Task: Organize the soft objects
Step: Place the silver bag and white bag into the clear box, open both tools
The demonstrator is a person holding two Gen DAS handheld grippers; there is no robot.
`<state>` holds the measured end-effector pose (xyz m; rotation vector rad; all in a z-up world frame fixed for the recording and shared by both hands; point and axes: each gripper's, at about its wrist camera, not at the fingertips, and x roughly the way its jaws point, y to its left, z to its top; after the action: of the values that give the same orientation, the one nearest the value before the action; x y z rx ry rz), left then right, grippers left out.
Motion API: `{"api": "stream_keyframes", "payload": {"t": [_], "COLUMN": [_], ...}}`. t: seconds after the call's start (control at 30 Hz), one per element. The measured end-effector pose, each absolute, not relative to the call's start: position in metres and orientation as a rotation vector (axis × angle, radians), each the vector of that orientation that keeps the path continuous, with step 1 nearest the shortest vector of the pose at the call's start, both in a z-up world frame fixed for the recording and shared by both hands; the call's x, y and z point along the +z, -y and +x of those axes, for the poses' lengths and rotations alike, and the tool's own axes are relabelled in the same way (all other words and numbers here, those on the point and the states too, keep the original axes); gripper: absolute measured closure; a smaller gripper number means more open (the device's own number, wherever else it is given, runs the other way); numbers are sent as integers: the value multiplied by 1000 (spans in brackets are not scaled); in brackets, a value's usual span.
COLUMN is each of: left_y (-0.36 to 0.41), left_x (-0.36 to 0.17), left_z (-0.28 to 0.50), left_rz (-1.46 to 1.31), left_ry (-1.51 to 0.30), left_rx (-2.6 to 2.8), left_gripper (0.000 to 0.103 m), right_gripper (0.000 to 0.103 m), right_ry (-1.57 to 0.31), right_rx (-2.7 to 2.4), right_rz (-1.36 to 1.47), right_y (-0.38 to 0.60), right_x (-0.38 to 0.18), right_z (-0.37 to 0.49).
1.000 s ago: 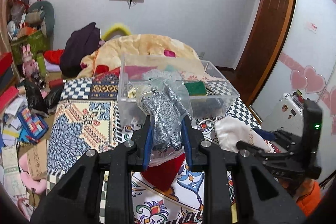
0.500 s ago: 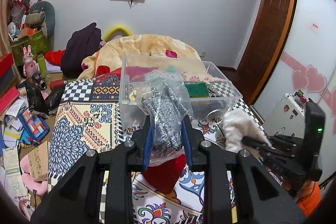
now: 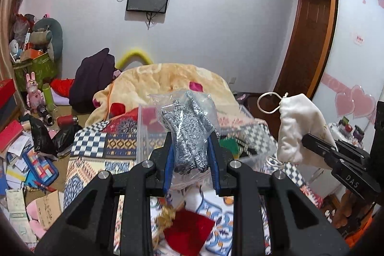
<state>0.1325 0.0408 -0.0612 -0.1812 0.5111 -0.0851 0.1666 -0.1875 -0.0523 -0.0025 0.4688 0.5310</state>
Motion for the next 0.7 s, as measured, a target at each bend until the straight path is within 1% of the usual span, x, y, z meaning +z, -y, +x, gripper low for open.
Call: {"api": "stream_keyframes", "payload": {"t": [0.27, 0.47, 0.7], "left_y": [-39, -31, -22], "left_x": [-62, -80, -109], "left_z": [172, 206, 238], "left_rz": [-164, -154, -147], "left_ry": [-539, -600, -688], "left_rx": [-81, -88, -85], "left_gripper": [77, 77, 77], "right_gripper": [93, 93, 93], "right_ry": [-453, -500, -595], "right_rx": [473, 451, 463], "right_rz": [-10, -30, -74], "right_y": [177, 168, 153], "right_x": [-50, -61, -87], "right_z": [199, 217, 240]}}
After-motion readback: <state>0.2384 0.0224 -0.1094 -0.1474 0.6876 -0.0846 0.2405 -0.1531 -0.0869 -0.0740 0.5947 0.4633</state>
